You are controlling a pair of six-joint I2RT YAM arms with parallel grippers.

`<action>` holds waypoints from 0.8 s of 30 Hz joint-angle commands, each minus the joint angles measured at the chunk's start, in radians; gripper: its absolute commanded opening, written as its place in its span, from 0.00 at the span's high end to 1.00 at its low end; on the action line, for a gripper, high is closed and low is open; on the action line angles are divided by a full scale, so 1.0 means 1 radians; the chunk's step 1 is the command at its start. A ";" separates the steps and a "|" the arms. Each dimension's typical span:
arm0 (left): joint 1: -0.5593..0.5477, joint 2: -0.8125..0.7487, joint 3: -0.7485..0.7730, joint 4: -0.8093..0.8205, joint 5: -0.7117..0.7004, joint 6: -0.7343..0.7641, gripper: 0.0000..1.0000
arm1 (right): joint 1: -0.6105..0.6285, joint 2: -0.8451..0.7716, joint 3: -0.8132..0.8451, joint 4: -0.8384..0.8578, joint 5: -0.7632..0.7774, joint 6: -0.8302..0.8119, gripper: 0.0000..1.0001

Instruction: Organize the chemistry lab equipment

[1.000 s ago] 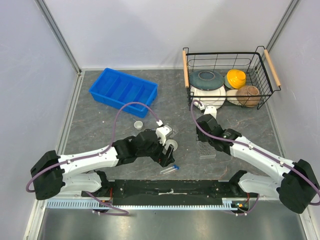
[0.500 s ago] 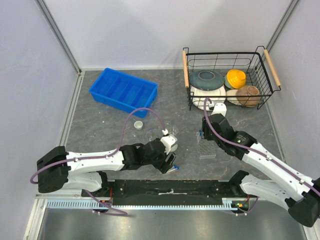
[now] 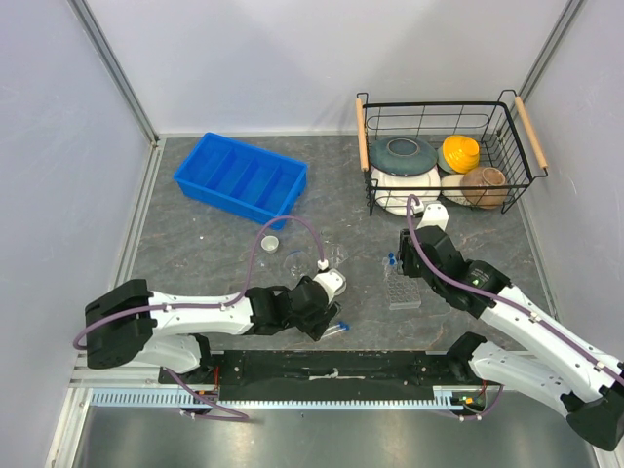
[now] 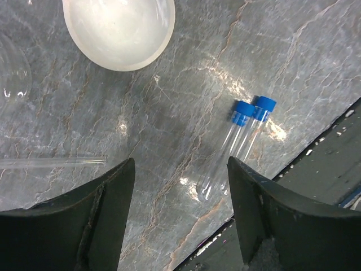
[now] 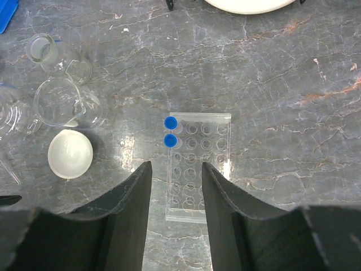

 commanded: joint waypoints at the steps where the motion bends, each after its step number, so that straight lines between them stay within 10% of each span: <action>1: -0.016 0.024 -0.006 0.009 -0.055 -0.047 0.27 | 0.010 -0.014 0.014 -0.003 0.027 0.011 0.52; 24: -0.066 0.084 -0.020 0.029 -0.066 -0.084 0.30 | 0.020 -0.006 0.001 0.008 0.025 0.014 0.55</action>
